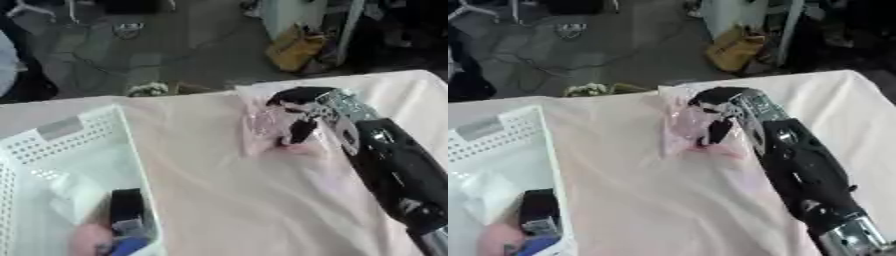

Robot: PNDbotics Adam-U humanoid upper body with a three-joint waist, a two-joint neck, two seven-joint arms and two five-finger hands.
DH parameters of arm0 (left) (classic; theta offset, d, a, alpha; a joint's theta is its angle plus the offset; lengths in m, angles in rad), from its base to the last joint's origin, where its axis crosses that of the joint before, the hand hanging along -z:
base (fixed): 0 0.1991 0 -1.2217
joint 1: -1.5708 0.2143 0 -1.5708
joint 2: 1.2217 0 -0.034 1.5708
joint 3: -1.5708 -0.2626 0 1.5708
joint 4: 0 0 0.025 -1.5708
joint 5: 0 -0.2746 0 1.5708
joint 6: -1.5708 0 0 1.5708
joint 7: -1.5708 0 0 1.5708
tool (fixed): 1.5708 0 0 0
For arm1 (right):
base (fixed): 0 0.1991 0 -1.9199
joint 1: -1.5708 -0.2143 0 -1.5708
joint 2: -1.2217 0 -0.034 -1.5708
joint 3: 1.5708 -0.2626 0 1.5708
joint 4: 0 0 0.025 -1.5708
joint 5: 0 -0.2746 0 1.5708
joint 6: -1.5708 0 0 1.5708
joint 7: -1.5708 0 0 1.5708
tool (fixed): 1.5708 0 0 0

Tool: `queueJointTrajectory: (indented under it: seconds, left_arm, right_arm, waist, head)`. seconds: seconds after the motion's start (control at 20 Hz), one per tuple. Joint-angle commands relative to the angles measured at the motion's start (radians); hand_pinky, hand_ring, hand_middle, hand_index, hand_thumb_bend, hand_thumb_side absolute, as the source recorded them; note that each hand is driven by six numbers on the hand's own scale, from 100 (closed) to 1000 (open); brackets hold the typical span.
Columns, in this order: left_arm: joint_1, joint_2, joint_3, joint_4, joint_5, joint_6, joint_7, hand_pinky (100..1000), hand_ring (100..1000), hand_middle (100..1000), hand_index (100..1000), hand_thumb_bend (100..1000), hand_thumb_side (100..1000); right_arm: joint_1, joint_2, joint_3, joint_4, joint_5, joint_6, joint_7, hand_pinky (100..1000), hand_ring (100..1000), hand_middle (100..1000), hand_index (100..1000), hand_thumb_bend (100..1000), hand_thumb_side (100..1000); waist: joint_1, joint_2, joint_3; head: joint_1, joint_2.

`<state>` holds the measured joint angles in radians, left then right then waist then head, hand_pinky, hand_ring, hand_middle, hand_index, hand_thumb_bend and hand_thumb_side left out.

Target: Pick up objects on the table and place them in the box.

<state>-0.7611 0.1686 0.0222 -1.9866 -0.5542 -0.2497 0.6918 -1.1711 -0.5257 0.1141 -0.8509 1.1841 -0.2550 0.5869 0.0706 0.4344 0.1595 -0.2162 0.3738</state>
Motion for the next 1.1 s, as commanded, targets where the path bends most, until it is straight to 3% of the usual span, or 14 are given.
queueJointTrajectory:
  seconds: [0.05, 0.15, 0.25, 0.3, 0.4, 0.5, 0.55, 0.85, 0.9, 1.1]
  left_arm:
    - [-0.021, 0.016, 0.011, -0.013, 0.002, 0.001, 0.008, 857, 929, 783, 841, 100, 789]
    - [-0.022, 0.017, 0.012, -0.013, 0.003, 0.001, 0.010, 858, 929, 782, 840, 100, 786]
    - [-0.023, 0.018, 0.014, -0.013, 0.006, 0.001, 0.012, 858, 928, 782, 839, 100, 785]
    - [-0.023, 0.018, 0.015, -0.013, 0.007, 0.001, 0.013, 858, 928, 782, 839, 100, 785]
    - [-0.023, 0.018, 0.016, -0.013, 0.008, 0.001, 0.014, 856, 928, 781, 838, 100, 783]
    - [-0.023, 0.019, 0.018, -0.013, 0.008, 0.001, 0.016, 856, 928, 781, 838, 100, 782]
    - [-0.023, 0.019, 0.018, -0.013, 0.007, 0.001, 0.016, 857, 928, 780, 836, 100, 789]
    - [-0.024, 0.021, 0.026, -0.013, 0.001, 0.003, 0.022, 857, 926, 777, 832, 100, 775]
    - [-0.024, 0.021, 0.028, -0.013, 0.000, 0.003, 0.023, 857, 925, 776, 831, 100, 774]
    - [-0.025, 0.023, 0.032, -0.013, -0.006, 0.004, 0.027, 858, 922, 775, 828, 100, 761]
  right_arm:
    - [0.018, -0.024, 0.002, 0.029, -0.006, 0.008, 0.000, 397, 589, 749, 880, 366, 224]
    - [0.020, -0.025, 0.003, 0.028, -0.006, 0.011, -0.008, 225, 474, 672, 811, 280, 211]
    - [0.022, -0.026, 0.005, 0.029, 0.000, 0.013, -0.018, 135, 405, 609, 766, 225, 207]
    - [0.023, -0.027, 0.005, 0.029, 0.002, 0.013, -0.023, 135, 405, 609, 766, 225, 207]
    - [0.024, -0.028, 0.006, 0.030, 0.008, 0.013, -0.033, 100, 258, 494, 696, 119, 194]
    - [0.025, -0.029, 0.006, 0.034, 0.015, 0.012, -0.042, 100, 235, 476, 685, 101, 190]
    - [0.025, -0.029, 0.006, 0.035, 0.017, 0.012, -0.045, 100, 123, 400, 618, 100, 159]
    - [0.032, -0.033, 0.001, 0.042, 0.019, 0.021, -0.065, 100, 100, 186, 386, 100, 151]
    - [0.033, -0.034, 0.001, 0.043, 0.021, 0.024, -0.069, 100, 100, 100, 265, 100, 145]
    - [0.038, -0.035, 0.002, 0.049, 0.022, 0.030, -0.077, 100, 100, 100, 130, 100, 113]
  waist:
    - [-0.004, 0.005, -0.001]
    - [-0.003, 0.007, 0.000]
    - [-0.002, 0.009, 0.000]
    - [-0.002, 0.009, 0.000]
    - [-0.002, 0.011, -0.001]
    - [-0.003, 0.012, -0.001]
    - [-0.003, 0.012, -0.001]
    - [-0.006, 0.010, -0.002]
    - [-0.007, 0.010, -0.002]
    - [-0.011, 0.007, -0.003]
  head:
    - [-0.003, -0.014]
    - [-0.004, -0.014]
    - [-0.003, -0.014]
    - [-0.003, -0.013]
    - [-0.007, -0.015]
    - [-0.010, -0.015]
    - [-0.010, -0.015]
    - [-0.010, -0.013]
    - [-0.011, -0.012]
    - [-0.012, -0.010]
